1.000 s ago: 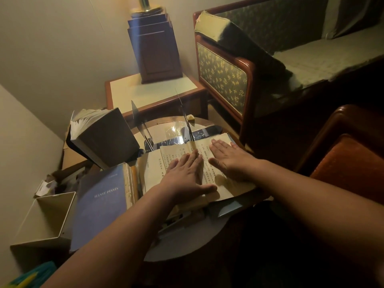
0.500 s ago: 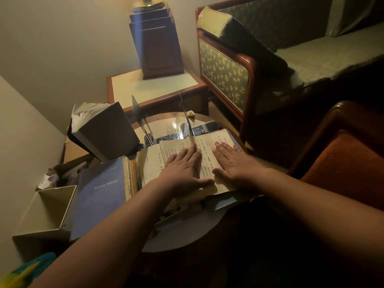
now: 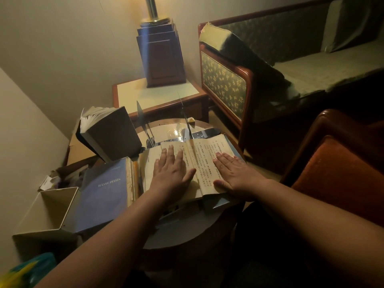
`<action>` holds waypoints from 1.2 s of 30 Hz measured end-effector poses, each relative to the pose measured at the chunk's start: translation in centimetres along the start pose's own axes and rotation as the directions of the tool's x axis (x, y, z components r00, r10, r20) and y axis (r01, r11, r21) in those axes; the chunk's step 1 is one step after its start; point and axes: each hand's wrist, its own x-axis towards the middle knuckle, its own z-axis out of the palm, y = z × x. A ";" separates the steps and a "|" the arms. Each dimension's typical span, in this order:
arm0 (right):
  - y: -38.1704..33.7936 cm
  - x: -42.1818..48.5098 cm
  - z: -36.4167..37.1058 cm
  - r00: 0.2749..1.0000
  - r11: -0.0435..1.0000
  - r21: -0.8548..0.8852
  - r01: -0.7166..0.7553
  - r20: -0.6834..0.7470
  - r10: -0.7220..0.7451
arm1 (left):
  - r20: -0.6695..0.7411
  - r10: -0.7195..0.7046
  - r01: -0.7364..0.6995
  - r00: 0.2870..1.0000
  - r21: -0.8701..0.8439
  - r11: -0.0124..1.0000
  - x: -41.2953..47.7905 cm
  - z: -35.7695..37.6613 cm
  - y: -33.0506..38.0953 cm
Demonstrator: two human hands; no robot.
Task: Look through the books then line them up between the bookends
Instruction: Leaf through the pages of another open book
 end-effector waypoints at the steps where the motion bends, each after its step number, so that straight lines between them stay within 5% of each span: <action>1: -0.1 -0.1 -0.1 1.000 1.000 0.003 -0.003 0.001 0.003 | 0.001 -0.030 0.030 1.000 -0.034 0.999 -0.3 0.0 -0.3; 7: -0.1 -0.1 -0.1 1.000 1.000 -0.003 -0.002 0.000 0.002 | -0.023 -0.080 0.077 0.997 -0.099 0.992 -1.7 0.3 -1.9; 12: -0.1 -0.2 -0.1 1.000 1.000 -0.001 -0.007 0.008 0.007 | -0.220 -0.013 -0.034 0.975 -0.211 0.977 -2.8 -0.4 -2.0; 18: -0.3 0.0 -1.2 0.998 1.000 0.016 -0.015 0.062 0.014 | -0.260 -0.163 -0.049 0.952 -0.653 0.756 -3.4 -2.7 -1.7; 23: -1.5 -0.6 -4.2 1.000 0.995 0.099 -0.020 0.017 0.018 | -0.314 -0.084 -0.115 0.946 -0.564 0.818 -2.9 -4.0 -1.9; 30: -4.3 -0.3 -6.9 0.926 0.885 0.436 0.165 -0.377 0.014 | -0.335 -0.008 -0.180 0.942 -0.527 0.831 -1.5 -4.8 -1.7; 36: -7.1 1.4 -7.2 0.923 0.785 0.602 0.145 -0.367 0.111 | -0.274 0.020 -0.153 0.962 -0.474 0.867 -0.4 -4.9 -1.5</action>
